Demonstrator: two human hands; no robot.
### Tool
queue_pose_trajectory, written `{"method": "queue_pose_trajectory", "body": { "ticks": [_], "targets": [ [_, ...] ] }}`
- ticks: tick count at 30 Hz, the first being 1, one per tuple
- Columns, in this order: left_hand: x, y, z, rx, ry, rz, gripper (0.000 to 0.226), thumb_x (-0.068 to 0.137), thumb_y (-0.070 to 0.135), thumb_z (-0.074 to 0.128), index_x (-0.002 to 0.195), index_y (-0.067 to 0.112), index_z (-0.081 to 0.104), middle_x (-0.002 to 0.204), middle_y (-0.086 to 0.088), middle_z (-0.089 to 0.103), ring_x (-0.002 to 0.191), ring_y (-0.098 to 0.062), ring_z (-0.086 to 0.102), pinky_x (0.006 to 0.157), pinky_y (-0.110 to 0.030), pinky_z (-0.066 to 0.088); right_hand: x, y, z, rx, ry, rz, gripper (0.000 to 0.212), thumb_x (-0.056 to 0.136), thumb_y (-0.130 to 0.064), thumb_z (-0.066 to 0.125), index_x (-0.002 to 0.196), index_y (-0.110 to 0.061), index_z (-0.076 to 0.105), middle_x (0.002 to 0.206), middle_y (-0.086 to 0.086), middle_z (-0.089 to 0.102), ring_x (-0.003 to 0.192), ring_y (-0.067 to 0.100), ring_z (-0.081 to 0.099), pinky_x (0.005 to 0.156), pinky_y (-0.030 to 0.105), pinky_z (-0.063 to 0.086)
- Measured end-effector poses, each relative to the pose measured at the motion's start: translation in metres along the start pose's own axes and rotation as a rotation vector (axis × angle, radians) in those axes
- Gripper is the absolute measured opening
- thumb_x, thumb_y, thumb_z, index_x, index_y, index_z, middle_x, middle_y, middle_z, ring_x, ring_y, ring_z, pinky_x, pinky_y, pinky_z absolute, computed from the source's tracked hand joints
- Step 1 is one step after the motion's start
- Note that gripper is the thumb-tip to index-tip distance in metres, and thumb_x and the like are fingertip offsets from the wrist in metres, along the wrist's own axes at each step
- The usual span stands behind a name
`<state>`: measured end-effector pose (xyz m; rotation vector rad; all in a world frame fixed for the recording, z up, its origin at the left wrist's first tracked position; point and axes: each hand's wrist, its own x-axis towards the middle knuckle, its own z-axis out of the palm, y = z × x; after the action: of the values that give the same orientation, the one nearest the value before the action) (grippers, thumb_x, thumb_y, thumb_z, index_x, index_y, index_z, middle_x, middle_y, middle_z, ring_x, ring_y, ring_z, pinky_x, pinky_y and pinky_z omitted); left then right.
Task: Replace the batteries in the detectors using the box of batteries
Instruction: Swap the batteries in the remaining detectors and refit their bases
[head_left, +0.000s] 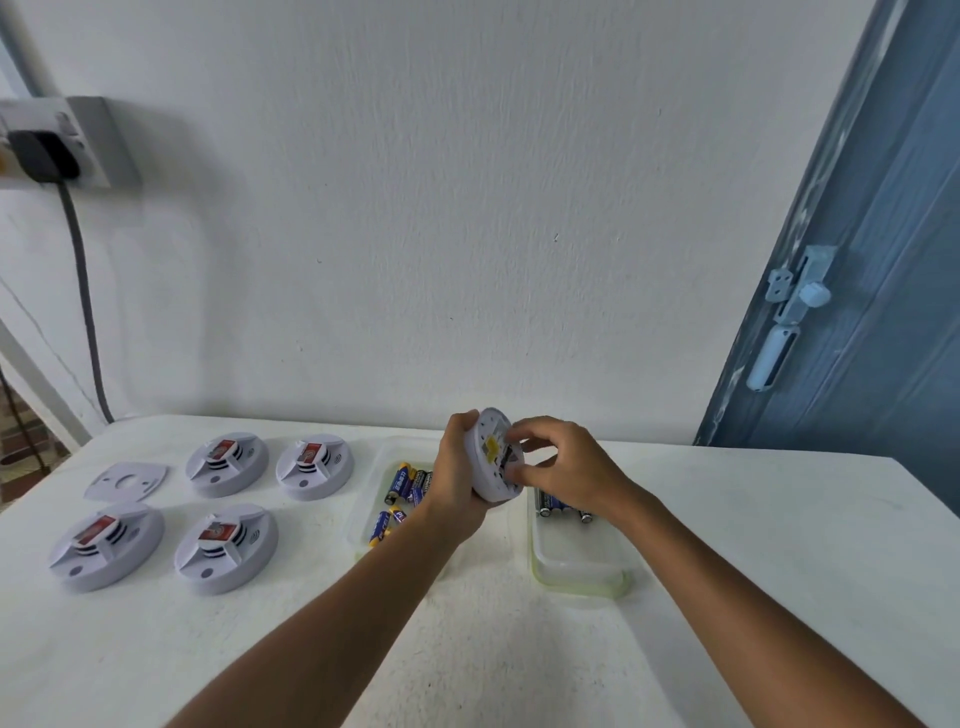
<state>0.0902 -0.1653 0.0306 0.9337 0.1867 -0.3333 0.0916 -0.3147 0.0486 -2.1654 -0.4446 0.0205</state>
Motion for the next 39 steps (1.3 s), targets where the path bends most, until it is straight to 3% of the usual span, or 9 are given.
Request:
{"method": "queue_pose_trajectory", "body": {
  "ticks": [6,11,17,20,23,26,29,34,39],
  "targets": [
    [-0.001,-0.001,-0.001,-0.051,0.003,-0.004,0.043,0.090,0.044,0.041,0.093,0.008,0.065,0.086,-0.008,0.061,0.088,-0.023,0.057,0.089,-0.042,0.041,-0.007,-0.004,0.009,0.041,0.091,-0.046,0.030,0.076,-0.011,0.075,0.106,-0.014,0.071,0.106,-0.014,0.066,0.102,0.006,0.062,0.084,0.032,0.056],
    [-0.001,0.005,0.002,-0.015,-0.008,-0.033,0.037,0.070,0.047,0.059,0.078,0.011,0.057,0.081,-0.007,0.051,0.081,-0.021,0.053,0.077,-0.035,0.042,-0.011,-0.009,0.018,0.014,0.115,-0.116,0.032,0.076,-0.016,0.067,0.107,-0.012,0.071,0.102,0.006,0.072,0.093,0.021,0.068,0.082,0.039,0.057],
    [-0.003,0.004,-0.003,-0.084,0.017,-0.103,0.036,0.069,0.044,0.055,0.079,0.009,0.059,0.081,-0.007,0.056,0.081,-0.023,0.055,0.091,-0.038,0.038,-0.022,-0.010,0.030,-0.043,0.219,-0.180,0.025,0.083,-0.003,0.059,0.105,0.000,0.070,0.100,0.022,0.069,0.088,0.033,0.066,0.076,0.045,0.054],
    [-0.003,0.004,-0.004,-0.092,0.024,-0.121,0.036,0.078,0.045,0.050,0.078,0.009,0.057,0.078,-0.007,0.053,0.078,-0.022,0.053,0.084,-0.036,0.041,-0.028,-0.007,0.035,-0.021,0.256,-0.217,0.027,0.086,0.002,0.058,0.110,-0.001,0.070,0.107,0.017,0.071,0.093,0.023,0.068,0.081,0.028,0.057],
    [-0.002,0.007,-0.009,-0.091,0.053,-0.126,0.039,0.084,0.046,0.045,0.083,0.010,0.058,0.079,-0.008,0.054,0.079,-0.023,0.053,0.079,-0.037,0.044,-0.033,-0.002,0.035,-0.033,0.229,-0.262,0.031,0.087,0.002,0.060,0.117,-0.002,0.067,0.126,0.010,0.063,0.114,0.005,0.057,0.092,0.001,0.040],
    [-0.003,0.011,-0.010,-0.090,0.042,-0.151,0.040,0.082,0.048,0.044,0.087,0.010,0.057,0.082,-0.009,0.052,0.079,-0.023,0.050,0.076,-0.037,0.040,-0.032,0.005,0.026,-0.106,0.104,-0.343,0.033,0.090,-0.005,0.062,0.123,-0.006,0.064,0.133,0.006,0.058,0.121,-0.002,0.046,0.102,0.006,0.035],
    [-0.005,0.009,-0.008,-0.151,0.010,-0.167,0.041,0.086,0.046,0.043,0.091,0.008,0.058,0.086,-0.011,0.054,0.080,-0.026,0.051,0.075,-0.039,0.043,-0.028,0.007,0.019,-0.148,0.128,-0.385,0.027,0.089,-0.013,0.062,0.114,-0.007,0.070,0.116,0.006,0.069,0.107,0.009,0.062,0.091,0.020,0.050],
    [-0.002,0.009,-0.012,-0.126,0.018,-0.121,0.043,0.085,0.046,0.047,0.108,0.012,0.060,0.105,-0.016,0.059,0.097,-0.033,0.055,0.085,-0.047,0.047,-0.015,0.004,0.009,0.053,0.400,-0.068,0.008,0.092,-0.014,0.062,0.087,-0.013,0.068,0.075,-0.010,0.067,0.070,0.004,0.062,0.065,0.020,0.049],
    [-0.001,0.010,-0.019,-0.138,0.028,-0.118,0.037,0.082,0.044,0.052,0.103,0.014,0.061,0.104,-0.013,0.056,0.099,-0.032,0.052,0.084,-0.046,0.047,-0.006,0.032,0.008,-0.395,0.063,0.422,0.007,0.086,-0.020,0.061,0.083,-0.013,0.060,0.078,0.007,0.062,0.074,0.029,0.065,0.064,0.028,0.051]
  ]
}}
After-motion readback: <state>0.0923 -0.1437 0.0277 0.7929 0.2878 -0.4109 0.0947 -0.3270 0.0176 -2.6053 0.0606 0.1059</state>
